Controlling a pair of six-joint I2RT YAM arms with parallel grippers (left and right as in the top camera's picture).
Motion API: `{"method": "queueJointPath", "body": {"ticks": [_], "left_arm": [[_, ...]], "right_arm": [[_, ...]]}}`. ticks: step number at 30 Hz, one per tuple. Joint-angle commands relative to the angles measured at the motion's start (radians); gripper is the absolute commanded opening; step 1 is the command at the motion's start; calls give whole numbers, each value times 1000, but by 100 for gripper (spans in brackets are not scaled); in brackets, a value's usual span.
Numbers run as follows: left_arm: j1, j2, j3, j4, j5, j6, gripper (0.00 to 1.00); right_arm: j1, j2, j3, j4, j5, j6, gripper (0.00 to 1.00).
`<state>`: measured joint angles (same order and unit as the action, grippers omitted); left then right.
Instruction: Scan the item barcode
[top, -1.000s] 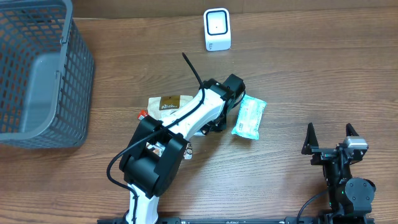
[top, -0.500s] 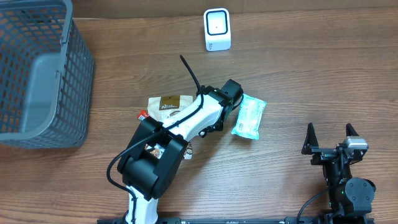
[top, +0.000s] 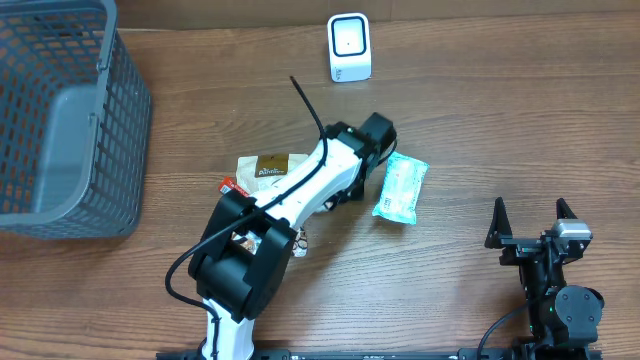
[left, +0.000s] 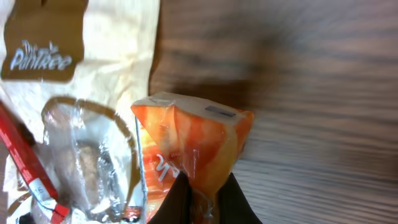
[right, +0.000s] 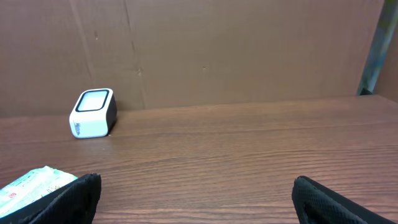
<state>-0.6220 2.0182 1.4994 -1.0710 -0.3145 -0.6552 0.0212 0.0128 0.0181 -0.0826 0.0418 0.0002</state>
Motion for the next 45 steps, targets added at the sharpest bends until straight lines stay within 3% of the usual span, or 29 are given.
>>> {"method": "queueJointPath", "body": {"ticks": [1,7,13,19,28,35,39,45], "left_arm": [[11,-39,42,-4,93,13,4],[77,-50,42,6,333,109,4],[161,-51,40,47,572,288,4],[192,-51,30,58,612,387,4],[310,-84,-132,264,859,387,4],[334,-247,-310,382,837,370,4],[334,-326,-388,413,715,203,4],[348,-330,-550,641,827,174,4]], "right_arm": [[-4,-10,-10,5,8,3,100],[-4,-10,-10,4,8,3,100],[-4,-10,-10,5,8,3,100],[-4,-10,-10,5,8,3,100],[-4,-10,-10,4,8,3,100],[-4,-10,-10,4,8,3,100],[-4,-10,-10,4,8,3,100],[-4,-10,-10,4,8,3,100]]}}
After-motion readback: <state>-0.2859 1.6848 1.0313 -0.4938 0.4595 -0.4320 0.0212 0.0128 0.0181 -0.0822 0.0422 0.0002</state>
